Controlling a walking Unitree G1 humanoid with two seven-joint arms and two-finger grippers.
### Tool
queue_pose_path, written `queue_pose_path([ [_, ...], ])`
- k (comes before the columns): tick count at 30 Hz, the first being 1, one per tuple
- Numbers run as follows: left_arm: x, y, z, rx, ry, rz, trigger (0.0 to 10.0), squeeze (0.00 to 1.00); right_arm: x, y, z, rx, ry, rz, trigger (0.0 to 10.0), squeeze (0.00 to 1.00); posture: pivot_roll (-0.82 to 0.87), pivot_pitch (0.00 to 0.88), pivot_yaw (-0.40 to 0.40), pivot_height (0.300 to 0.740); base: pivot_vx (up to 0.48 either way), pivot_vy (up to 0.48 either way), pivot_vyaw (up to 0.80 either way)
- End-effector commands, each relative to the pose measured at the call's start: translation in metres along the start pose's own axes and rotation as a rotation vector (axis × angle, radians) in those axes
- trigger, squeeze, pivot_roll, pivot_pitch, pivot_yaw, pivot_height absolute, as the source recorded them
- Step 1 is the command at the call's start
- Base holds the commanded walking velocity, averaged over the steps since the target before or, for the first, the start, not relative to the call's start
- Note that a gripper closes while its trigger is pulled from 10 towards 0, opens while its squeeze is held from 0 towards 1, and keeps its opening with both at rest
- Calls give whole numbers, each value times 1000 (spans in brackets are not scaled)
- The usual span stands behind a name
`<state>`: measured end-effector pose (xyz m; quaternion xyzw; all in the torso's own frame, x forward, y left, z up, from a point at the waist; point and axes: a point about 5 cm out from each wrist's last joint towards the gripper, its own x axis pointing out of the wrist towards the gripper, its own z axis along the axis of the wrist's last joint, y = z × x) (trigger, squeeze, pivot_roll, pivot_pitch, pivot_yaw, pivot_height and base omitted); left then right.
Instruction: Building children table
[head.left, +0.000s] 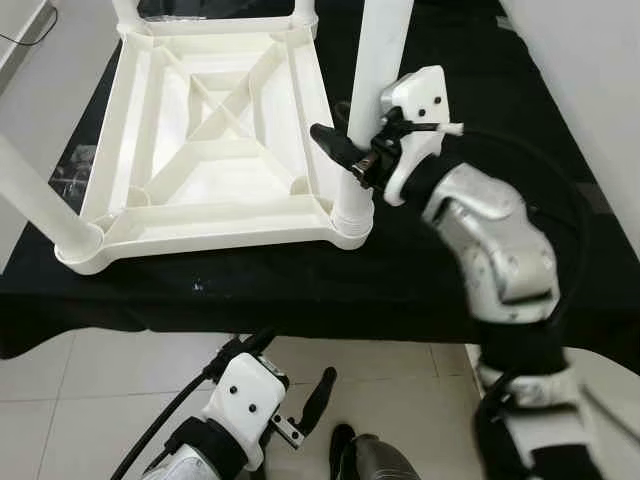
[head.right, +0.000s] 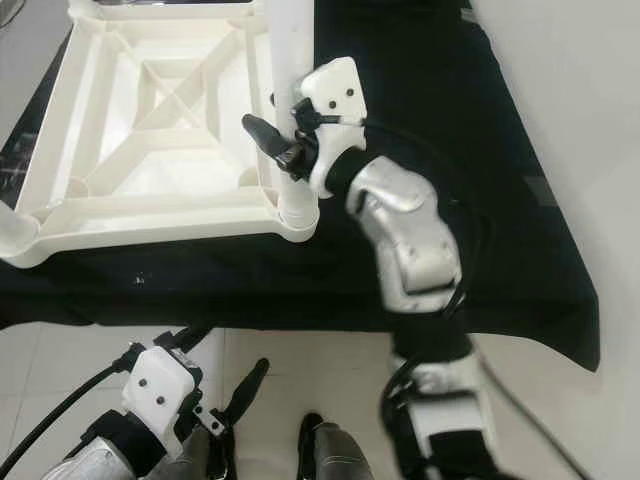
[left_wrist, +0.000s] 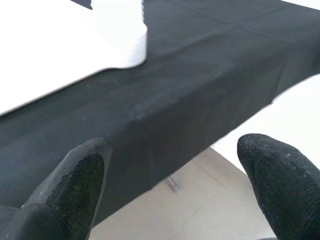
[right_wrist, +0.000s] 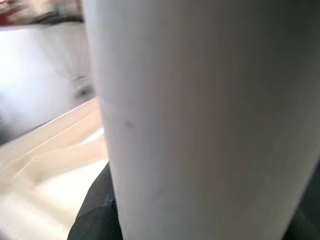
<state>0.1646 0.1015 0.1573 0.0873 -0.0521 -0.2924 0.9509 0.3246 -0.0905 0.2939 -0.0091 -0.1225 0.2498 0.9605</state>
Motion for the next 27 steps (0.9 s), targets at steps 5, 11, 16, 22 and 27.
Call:
queue_pose_path([
  [5, 2, 3, -5, 7, 16, 6, 10000, 0, -17, 2, -67, 175, 330, -239, 10000, 0, -17, 301, -76, 740, 0, 0, 0],
  [11, 11, 26, 4, 65, -16, 97, 10000, 0, -16, 19, -64, 200, 323, -266, 10000, 0, -6, 266, -66, 740, 0, 0, 0],
  [16, 18, 51, 21, 112, -79, 174, 10000, 0, -14, 24, -64, 197, 319, -258, 10000, 0, 1, 248, -65, 740, 0, 0, 0],
  [22, 35, 101, 79, 216, -275, 247, 10000, 0, -7, 25, -63, 192, 299, -247, 10000, 0, 14, 202, -61, 740, 0, 0, 0],
  [27, 48, 110, 120, 195, -411, 147, 10000, 0, -1, 27, -61, 187, 281, -235, 10000, 0, 13, 178, -57, 740, 0, 0, 0],
])
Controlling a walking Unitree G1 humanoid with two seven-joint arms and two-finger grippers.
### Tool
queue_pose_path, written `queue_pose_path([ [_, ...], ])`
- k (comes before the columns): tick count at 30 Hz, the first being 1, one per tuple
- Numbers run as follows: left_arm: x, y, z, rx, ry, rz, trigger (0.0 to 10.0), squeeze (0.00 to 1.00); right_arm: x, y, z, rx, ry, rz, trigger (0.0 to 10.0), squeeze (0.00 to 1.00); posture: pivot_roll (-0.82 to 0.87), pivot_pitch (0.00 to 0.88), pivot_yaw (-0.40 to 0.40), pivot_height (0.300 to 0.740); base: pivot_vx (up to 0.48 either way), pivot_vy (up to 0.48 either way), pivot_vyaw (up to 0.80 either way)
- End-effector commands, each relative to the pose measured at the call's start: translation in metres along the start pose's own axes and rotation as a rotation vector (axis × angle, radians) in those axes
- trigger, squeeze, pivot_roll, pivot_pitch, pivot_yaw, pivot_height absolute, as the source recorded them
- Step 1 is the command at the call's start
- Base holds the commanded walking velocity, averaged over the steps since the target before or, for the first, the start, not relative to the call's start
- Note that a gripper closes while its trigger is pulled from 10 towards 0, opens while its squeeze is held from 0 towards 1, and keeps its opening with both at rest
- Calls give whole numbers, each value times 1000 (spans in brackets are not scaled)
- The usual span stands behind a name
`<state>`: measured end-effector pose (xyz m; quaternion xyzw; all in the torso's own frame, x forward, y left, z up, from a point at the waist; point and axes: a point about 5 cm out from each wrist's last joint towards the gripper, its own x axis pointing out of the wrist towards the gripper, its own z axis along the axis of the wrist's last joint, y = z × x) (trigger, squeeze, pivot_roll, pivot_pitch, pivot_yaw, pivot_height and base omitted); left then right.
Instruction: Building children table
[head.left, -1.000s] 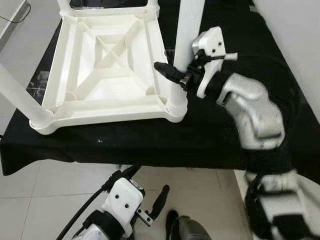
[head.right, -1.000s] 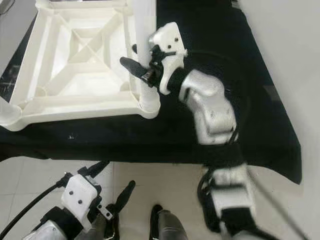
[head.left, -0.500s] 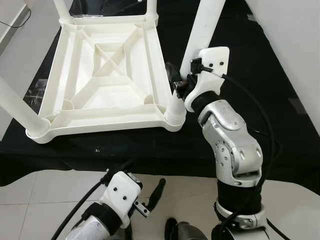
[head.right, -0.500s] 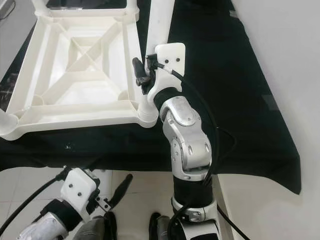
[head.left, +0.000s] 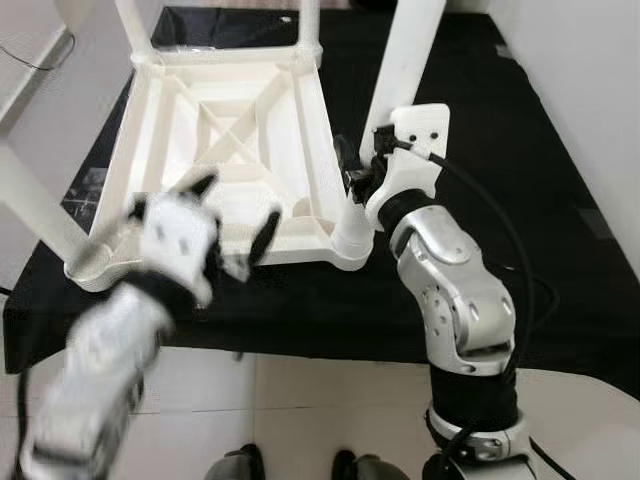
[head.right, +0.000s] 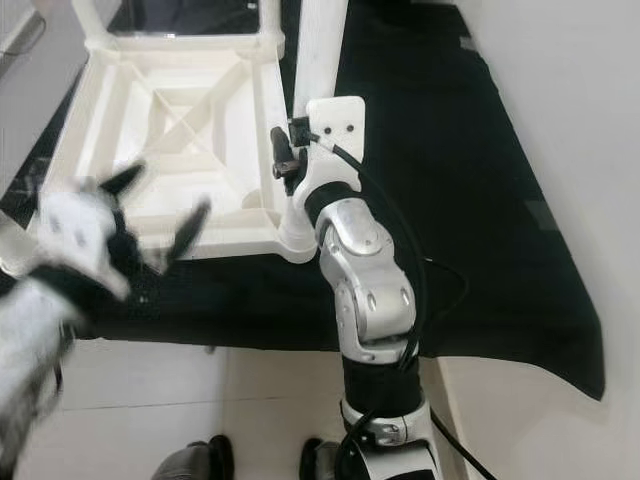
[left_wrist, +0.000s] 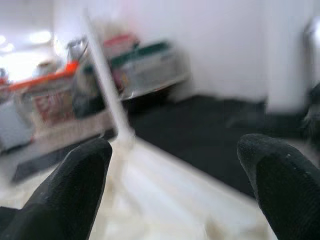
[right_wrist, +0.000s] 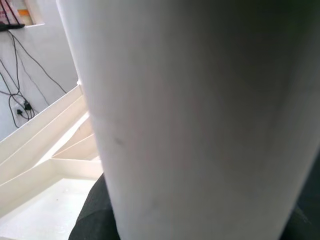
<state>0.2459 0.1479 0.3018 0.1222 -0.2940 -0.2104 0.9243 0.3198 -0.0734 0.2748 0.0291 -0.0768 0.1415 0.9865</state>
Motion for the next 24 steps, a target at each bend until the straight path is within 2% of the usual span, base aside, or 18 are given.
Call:
queue_pose_path([
  [1, 25, 2, 22, -171, -95, -132, 10000, 0, 3, 11, -40, 87, 197, 19, 10000, 0, 6, 158, -47, 740, 0, 0, 0],
  [2, 25, 2, 22, -171, -95, -132, 10000, 0, 3, 11, -40, 87, 197, 19, 10000, 0, 6, 158, -47, 740, 0, 0, 0],
  [3, 33, 2, 32, -218, -136, -178, 10000, 0, 4, 14, -39, 86, 190, 31, 10000, 0, 4, 153, -45, 740, 0, 0, 0],
  [6, 41, 3, 41, -255, -183, -227, 10000, 0, 4, 17, -38, 86, 183, 43, 10000, 0, 5, 144, -43, 740, 0, 0, 0],
  [7, 49, 3, 48, -299, -209, -284, 10000, 0, 4, 19, -38, 87, 178, 53, 10000, 0, 5, 140, -39, 740, 0, 0, 0],
  [8, 58, 4, 54, -319, -220, -339, 10000, 0, 4, 22, -38, 89, 174, 65, 10000, 0, 5, 137, -37, 740, 0, 0, 0],
  [9, 58, 4, 54, -319, -220, -339, 10000, 0, 4, 22, -38, 89, 174, 65, 10000, 0, 5, 137, -37, 740, 0, 0, 0],
  [10, 67, 5, 58, -341, -222, -393, 10000, 0, 4, 26, -37, 93, 168, 80, 10000, 0, 7, 137, -34, 740, 0, 0, 0],
  [13, 94, 12, 62, -342, -183, -441, 10000, 0, 3, 36, -34, 98, 145, 123, 10000, 0, 9, 134, -25, 740, 0, 0, 0],
  [14, 94, 12, 62, -342, -183, -441, 10000, 0, 3, 36, -34, 98, 145, 123, 10000, 0, 9, 134, -25, 740, 0, 0, 0],
  [17, 121, 25, 56, -330, -70, -395, 10000, 0, 3, 43, -30, 98, 120, 156, 10000, 0, 9, 136, -14, 740, 0, 0, 0],
  [19, 121, 25, 56, -330, -70, -395, 10000, 0, 3, 43, -30, 98, 120, 156, 10000, 0, 9, 136, -14, 740, 0, 0, 0],
  [21, 137, 25, 53, -341, -18, -388, 10000, 0, 3, 47, -28, 101, 107, 171, 10000, 0, 8, 140, -9, 740, 0, 0, 0],
  [24, 144, 22, 52, -364, 8, -385, 10000, 0, 3, 49, -26, 101, 100, 179, 10000, 0, 6, 141, -4, 740, 0, 0, 0],
])
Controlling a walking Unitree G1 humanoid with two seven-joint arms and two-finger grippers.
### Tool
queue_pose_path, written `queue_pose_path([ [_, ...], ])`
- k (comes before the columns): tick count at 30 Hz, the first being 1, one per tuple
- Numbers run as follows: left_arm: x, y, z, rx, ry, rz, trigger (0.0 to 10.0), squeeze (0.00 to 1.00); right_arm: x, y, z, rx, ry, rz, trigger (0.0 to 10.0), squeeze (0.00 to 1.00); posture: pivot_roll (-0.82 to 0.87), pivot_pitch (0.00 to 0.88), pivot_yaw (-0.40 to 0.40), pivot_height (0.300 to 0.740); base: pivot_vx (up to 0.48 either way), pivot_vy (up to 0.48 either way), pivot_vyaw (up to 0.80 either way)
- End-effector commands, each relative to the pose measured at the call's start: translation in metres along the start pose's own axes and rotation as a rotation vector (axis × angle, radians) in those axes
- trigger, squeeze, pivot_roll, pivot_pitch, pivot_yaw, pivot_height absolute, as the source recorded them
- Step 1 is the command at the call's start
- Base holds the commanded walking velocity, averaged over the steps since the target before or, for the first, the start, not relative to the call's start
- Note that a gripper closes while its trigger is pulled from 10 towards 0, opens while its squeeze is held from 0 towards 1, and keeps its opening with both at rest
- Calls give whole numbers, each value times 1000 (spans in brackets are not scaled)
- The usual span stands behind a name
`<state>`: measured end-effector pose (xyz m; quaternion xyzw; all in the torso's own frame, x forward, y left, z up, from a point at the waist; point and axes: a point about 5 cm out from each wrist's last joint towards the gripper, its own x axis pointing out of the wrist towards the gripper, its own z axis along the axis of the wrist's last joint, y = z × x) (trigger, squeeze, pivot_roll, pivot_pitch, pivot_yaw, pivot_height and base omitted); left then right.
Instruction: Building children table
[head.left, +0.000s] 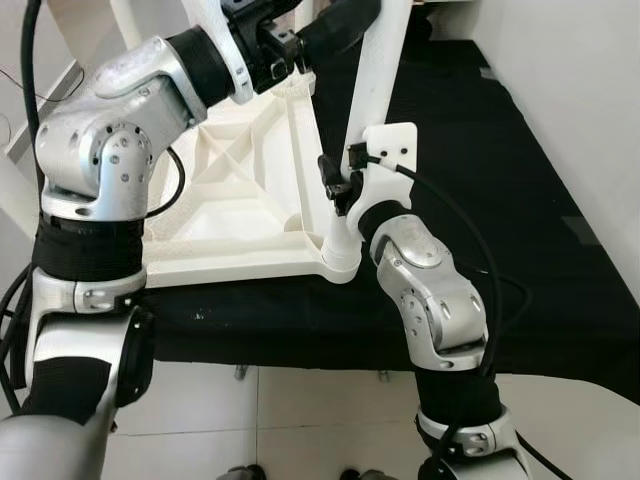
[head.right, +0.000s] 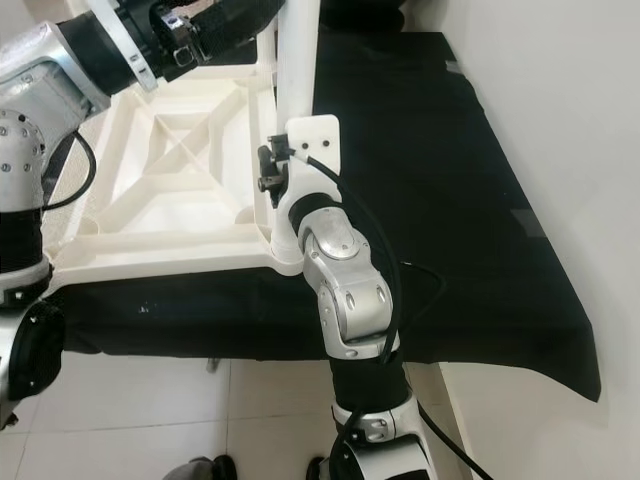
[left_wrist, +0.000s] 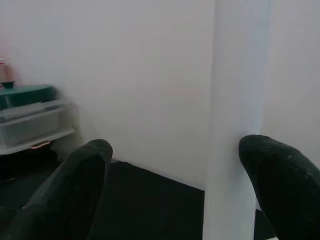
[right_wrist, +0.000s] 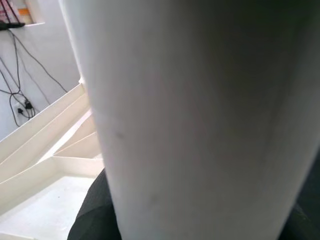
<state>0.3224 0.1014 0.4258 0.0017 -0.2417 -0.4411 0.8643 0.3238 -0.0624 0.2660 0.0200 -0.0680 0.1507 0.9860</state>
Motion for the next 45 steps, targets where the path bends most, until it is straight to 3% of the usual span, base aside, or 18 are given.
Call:
queue_pose_path([
  [1, 12, 0, -11, -31, 83, 13, 10000, 0, 0, 42, -14, 112, 69, 168, 10000, 0, 4, 142, 0, 740, 0, 0, 0],
  [4, 20, -3, -17, -87, 129, -34, 10000, 0, 0, 44, -12, 106, 54, 175, 10000, 0, 8, 143, 4, 740, 0, 0, 0],
  [7, 24, -16, -16, -165, 140, -193, 10000, 0, 1, 46, -10, 107, 45, 178, 10000, 0, 11, 143, 10, 740, 0, 0, 0],
  [11, 23, -25, -9, -190, 126, -296, 10000, 0, 1, 47, -10, 110, 42, 181, 10000, 0, 12, 143, 13, 740, 0, 0, 0],
  [15, 23, -25, -6, -193, 113, -321, 10000, 0, 2, 46, -10, 112, 42, 179, 10000, 0, 12, 143, 13, 740, 0, 0, 0],
  [21, 3, -19, 9, -176, 68, -377, 10000, 0, 2, 47, -11, 116, 42, 182, 10000, 0, 15, 144, 9, 740, 0, 0, 0],
  [22, -8, -17, 14, -150, 62, -409, 10000, 0, 2, 48, -12, 116, 42, 188, 10000, 0, 15, 144, 6, 740, 0, 0, 0],
  [26, -15, -18, 19, -117, 62, -455, 10000, 0, 2, 49, -12, 116, 42, 195, 10000, 0, 16, 145, 1, 740, 0, 0, 0],
  [33, -14, -17, 17, -62, 87, -429, 10000, 0, 1, 52, -11, 110, 37, 216, 10000, 0, 16, 144, -3, 740, 0, 0, 0],
  [38, -2, -9, 10, -10, 111, -302, 10000, 0, -1, 57, -6, 95, 10, 264, 10000, 0, 8, 141, -2, 740, 0, 0, 0],
  [45, 10, 1, 0, -41, 120, -212, 9882, 0, -4, 63, -2, 76, -16, 313, 10000, 0, 3, 141, -1, 740, 0, 0, 0],
])
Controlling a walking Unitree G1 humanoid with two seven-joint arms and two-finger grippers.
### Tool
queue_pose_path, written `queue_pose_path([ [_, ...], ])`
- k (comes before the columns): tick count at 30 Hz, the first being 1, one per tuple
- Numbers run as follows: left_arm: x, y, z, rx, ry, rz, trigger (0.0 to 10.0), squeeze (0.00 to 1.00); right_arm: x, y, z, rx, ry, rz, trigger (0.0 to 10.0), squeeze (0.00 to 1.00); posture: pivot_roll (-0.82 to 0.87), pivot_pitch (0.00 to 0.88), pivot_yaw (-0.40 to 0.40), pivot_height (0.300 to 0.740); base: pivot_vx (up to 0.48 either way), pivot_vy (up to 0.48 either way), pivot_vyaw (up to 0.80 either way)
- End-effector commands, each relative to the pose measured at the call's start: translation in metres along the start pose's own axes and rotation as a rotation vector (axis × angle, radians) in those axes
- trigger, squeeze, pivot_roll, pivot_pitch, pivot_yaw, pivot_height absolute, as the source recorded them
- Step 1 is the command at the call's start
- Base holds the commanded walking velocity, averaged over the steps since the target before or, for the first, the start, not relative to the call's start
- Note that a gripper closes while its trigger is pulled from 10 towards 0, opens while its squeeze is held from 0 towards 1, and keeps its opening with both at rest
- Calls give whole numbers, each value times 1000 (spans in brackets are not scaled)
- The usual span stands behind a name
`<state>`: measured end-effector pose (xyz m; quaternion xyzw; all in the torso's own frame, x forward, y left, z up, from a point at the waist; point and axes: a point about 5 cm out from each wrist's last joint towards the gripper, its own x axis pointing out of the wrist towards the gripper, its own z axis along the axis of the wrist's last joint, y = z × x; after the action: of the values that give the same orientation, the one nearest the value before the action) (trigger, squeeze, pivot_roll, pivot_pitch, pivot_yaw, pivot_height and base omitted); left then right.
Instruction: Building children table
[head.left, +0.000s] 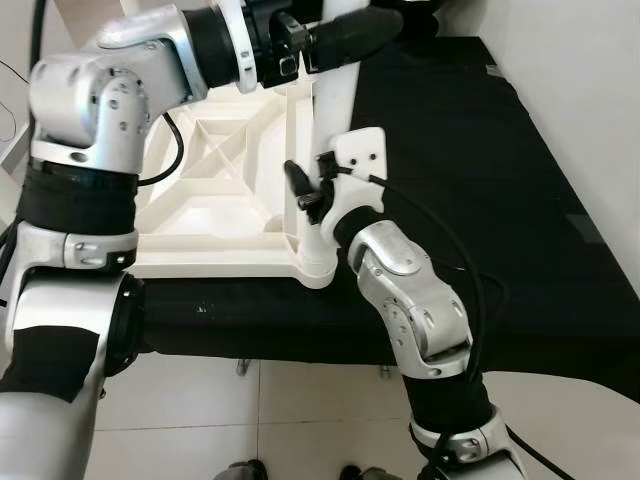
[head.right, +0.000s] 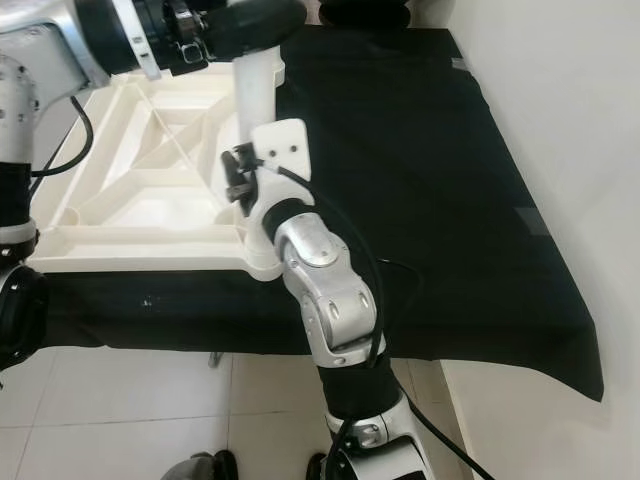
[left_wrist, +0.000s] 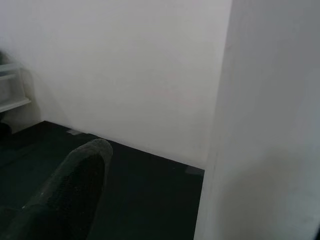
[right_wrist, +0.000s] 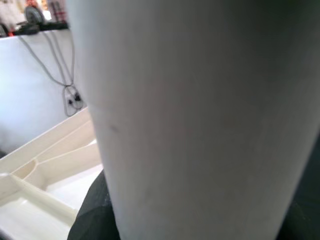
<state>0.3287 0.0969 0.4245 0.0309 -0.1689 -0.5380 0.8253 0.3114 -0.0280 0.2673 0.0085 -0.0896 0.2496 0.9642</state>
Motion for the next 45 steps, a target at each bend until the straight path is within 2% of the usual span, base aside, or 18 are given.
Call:
queue_pose_path([
  [1, 3, 0, 5, 20, -10, 6, 9882, 0, 2, 27, -2, 95, 12, 107, 10000, 0, 3, 141, -1, 740, 0, 0, 0],
  [2, 4, -1, 4, 3, -20, -3, 0, 0, 2, 27, -2, 93, 12, 108, 10000, 0, -2, 142, 0, 740, 0, 0, 0],
  [6, 5, -5, 2, -29, -36, -31, 0, 0, 2, 27, -2, 91, 12, 111, 10000, 0, -4, 141, 1, 740, 0, 0, 0],
  [18, 11, -11, 4, -44, -66, -73, 0, 0, 3, 20, -5, 68, 25, 112, 10000, 0, -6, 136, -1, 740, 0, 0, 0],
  [19, 11, -13, 4, -48, -71, -79, 0, 0, 3, 17, -4, 58, 20, 147, 10000, 882, -8, 134, -4, 740, 0, 0, 0],
  [20, 11, -14, 5, -51, -73, -83, 0, 0, 3, 16, -4, 41, 19, 193, 10000, 1000, -9, 133, -4, 740, 0, 0, 0],
  [24, 11, -17, 4, -55, -75, -88, 0, 0, 2, 10, -3, 36, 16, 296, 10000, 1000, -8, 132, -8, 740, 0, 0, 0],
  [26, 11, -19, 4, -56, -76, -91, 0, 0, 2, 3, -3, 22, 9, 350, 10000, 1000, -8, 130, -10, 740, 0, 0, 0],
  [27, 12, -21, 4, -57, -78, -95, 0, 0, 2, -6, -2, 12, 4, 415, 10000, 1000, -5, 131, -11, 740, 0, 0, 0],
  [28, 12, -21, 4, -57, -78, -95, 0, 0, 2, -6, -2, 12, 4, 415, 10000, 1000, -5, 131, -11, 740, 0, 0, 0],
  [29, 12, -23, 3, -58, -79, -98, 0, 0, 1, -13, -1, -1, -4, 484, 10000, 1000, -2, 130, -15, 740, 0, 0, 0],
  [30, 12, -25, 3, -59, -80, -102, 0, 0, 1, -21, 1, -4, -7, 544, 10000, 780, 2, 134, -17, 740, 0, 0, 0],
  [31, 13, -26, 4, -58, -80, -105, 0, 0, 1, -26, 0, -4, 2, 598, 10000, 106, 2, 134, -17, 740, 0, 0, 0],
  [32, 13, -26, 4, -58, -80, -105, 0, 0, 1, -26, 0, -4, 2, 598, 10000, 106, 2, 134, -17, 740, 0, 0, 0],
  [33, 13, -27, 4, -59, -82, -107, 0, 0, 2, -32, -3, -39, 24, 642, 10000, 0, 5, 136, -20, 740, 0, 0, 0],
  [34, 14, -28, 6, -58, -85, -108, 0, 0, 5, -39, -8, -70, 58, 691, 10000, 0, 11, 140, -24, 740, 0, 0, 0],
  [44, 15, -31, 8, -58, -92, -105, 0, 0, 17, -50, -16, -39, 76, 763, 10000, 0, 26, 153, -29, 740, 0, 0, 0],
  [45, 15, -31, 9, -58, -92, -105, 0, 0, 19, -49, -16, -38, 69, 780, 7686, 0, 31, 157, -28, 740, 0, 0, 0],
])
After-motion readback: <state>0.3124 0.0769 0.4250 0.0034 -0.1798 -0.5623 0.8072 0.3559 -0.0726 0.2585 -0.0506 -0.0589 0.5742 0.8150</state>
